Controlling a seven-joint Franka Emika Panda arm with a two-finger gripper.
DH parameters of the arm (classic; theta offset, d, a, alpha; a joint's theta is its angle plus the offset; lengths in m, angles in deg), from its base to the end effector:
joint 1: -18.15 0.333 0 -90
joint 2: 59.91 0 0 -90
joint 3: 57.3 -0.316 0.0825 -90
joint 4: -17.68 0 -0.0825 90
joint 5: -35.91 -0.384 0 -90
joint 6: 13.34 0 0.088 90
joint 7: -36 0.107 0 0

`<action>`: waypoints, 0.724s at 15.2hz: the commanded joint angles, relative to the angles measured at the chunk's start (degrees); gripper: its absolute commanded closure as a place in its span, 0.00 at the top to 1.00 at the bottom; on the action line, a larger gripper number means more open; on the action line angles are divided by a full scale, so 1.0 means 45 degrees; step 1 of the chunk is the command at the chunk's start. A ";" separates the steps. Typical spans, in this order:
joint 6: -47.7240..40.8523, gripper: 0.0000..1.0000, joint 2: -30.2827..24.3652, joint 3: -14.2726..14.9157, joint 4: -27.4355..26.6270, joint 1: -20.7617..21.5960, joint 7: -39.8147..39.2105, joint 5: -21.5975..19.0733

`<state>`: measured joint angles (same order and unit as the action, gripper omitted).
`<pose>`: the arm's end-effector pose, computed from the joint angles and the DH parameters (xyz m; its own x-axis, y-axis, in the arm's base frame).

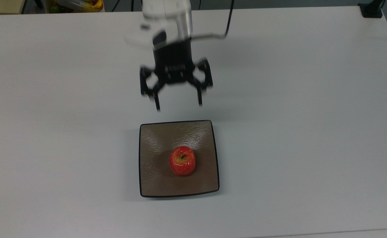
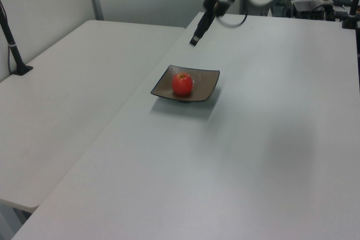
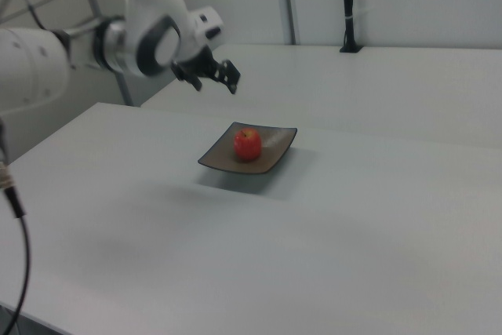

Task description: Apples placed on a ceramic plate

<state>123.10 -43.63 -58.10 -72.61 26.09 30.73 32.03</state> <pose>0.6810 0.1042 0.5338 0.8486 0.1713 0.5005 0.2108 -0.9773 -0.0229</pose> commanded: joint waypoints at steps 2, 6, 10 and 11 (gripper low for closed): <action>-0.4997 1.00 -0.3436 0.0334 -0.0970 0.0014 0.0990 -0.0056; -0.9237 1.00 -0.5002 0.0373 -0.0639 -0.0045 0.1911 -0.0037; -1.0224 1.00 -0.5336 0.0393 -0.0754 -0.0085 0.2125 -0.0173; -1.0145 1.00 -0.5297 0.0392 -0.0910 -0.0065 0.2281 -0.0173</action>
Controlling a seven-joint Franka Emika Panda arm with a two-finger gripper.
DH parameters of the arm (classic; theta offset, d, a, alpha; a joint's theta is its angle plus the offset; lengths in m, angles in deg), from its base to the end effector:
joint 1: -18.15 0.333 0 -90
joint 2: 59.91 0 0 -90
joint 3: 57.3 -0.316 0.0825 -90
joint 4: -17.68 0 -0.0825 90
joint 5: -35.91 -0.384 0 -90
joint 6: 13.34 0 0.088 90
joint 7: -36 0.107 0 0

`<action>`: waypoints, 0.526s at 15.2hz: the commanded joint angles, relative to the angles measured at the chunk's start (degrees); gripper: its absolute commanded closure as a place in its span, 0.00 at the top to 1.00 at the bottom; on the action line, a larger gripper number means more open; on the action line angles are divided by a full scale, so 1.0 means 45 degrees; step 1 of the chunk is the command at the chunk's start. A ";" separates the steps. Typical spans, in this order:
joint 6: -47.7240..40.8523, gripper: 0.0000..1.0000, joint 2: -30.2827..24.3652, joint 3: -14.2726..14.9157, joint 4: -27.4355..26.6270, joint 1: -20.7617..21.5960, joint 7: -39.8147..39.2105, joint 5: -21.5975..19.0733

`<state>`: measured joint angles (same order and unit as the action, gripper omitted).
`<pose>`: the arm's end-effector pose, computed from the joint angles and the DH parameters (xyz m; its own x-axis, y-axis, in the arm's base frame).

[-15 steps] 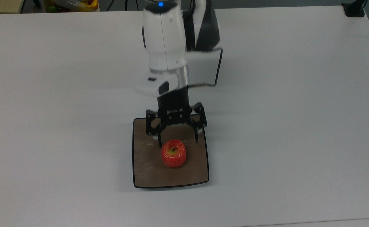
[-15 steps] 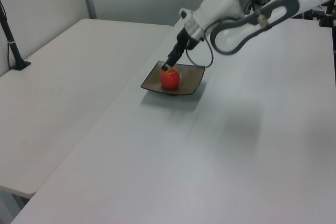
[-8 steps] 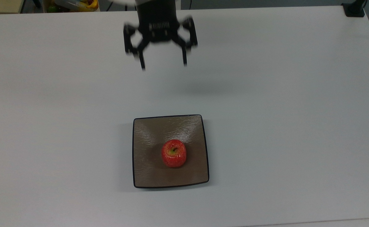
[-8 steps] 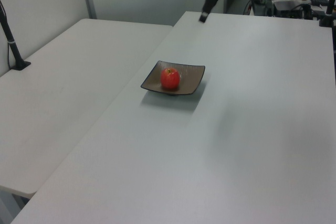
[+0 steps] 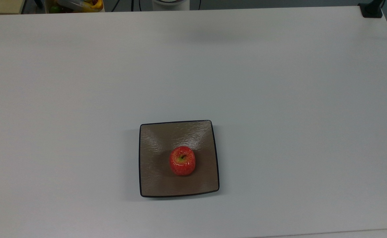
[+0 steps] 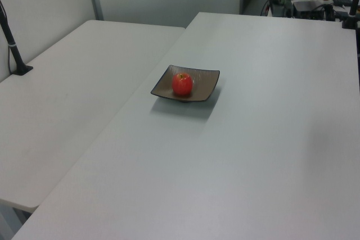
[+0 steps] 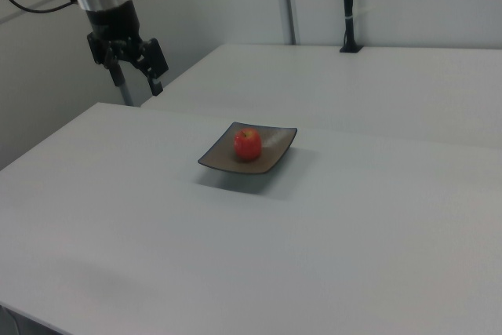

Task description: Apples placed on a ceramic plate

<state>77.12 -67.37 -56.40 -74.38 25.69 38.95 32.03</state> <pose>0.5095 0.0659 0.6781 0.9931 0.0633 0.0984 0.0708 -0.9947 -0.0746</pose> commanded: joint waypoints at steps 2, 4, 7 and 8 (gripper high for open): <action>0.0540 1.00 0.0055 0.0015 -0.0634 0.0005 0.0476 -0.0173; 0.1378 1.00 0.0444 0.0015 -0.0635 0.0044 0.0476 -0.0173; 0.2666 1.00 0.0971 0.0015 -0.0635 0.0083 0.0359 -0.0173; 0.3058 1.00 0.1109 0.0015 -0.0635 0.0103 0.0339 -0.0096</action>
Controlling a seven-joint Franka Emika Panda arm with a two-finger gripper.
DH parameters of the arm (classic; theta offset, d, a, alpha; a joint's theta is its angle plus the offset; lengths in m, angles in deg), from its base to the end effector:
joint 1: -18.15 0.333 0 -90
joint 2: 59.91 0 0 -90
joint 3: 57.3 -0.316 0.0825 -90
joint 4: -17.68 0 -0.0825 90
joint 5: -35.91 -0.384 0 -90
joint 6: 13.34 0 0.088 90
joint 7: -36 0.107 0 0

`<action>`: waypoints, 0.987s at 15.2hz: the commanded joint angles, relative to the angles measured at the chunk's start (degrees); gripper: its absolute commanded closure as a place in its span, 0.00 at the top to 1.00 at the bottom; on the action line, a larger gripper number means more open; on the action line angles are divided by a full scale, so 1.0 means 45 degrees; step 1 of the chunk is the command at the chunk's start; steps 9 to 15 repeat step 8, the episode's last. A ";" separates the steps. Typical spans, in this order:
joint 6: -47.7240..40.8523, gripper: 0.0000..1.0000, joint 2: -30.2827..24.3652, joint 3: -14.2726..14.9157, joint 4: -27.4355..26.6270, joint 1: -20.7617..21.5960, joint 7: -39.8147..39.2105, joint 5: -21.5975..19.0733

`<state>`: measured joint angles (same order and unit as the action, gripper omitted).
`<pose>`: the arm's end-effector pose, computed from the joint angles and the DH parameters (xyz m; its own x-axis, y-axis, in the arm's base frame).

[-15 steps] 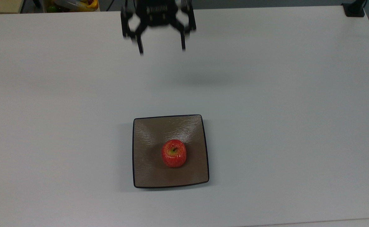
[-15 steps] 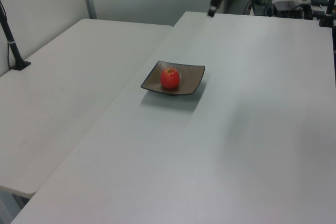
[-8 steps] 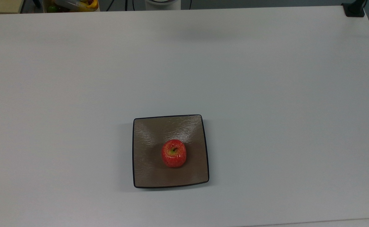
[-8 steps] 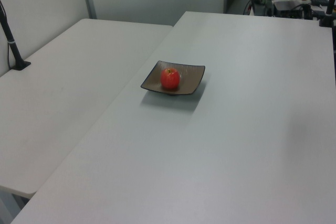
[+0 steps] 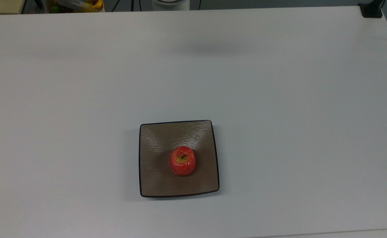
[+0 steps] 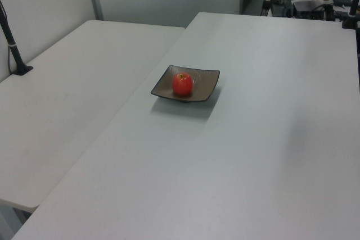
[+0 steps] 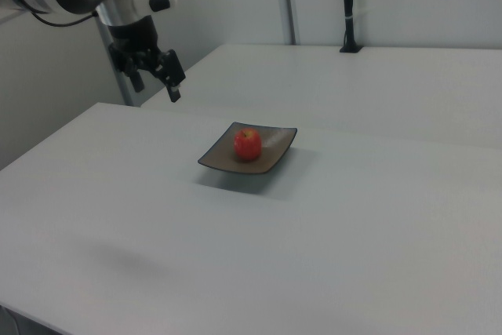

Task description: Apples placed on a ceramic plate

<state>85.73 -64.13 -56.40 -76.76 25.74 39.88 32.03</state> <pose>0.5423 0.0695 0.6433 0.9882 0.0371 0.1485 0.0492 -0.9957 -0.0790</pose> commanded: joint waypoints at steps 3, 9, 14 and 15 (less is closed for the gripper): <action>0.1775 1.00 0.0858 0.0016 -0.0048 0.0092 -0.0120 0.0003; 0.1619 1.00 0.0820 0.0016 -0.0048 0.0053 -0.0199 0.0023; 0.1619 1.00 0.0820 0.0016 -0.0048 0.0053 -0.0199 0.0023; 0.1619 1.00 0.0820 0.0016 -0.0048 0.0053 -0.0199 0.0023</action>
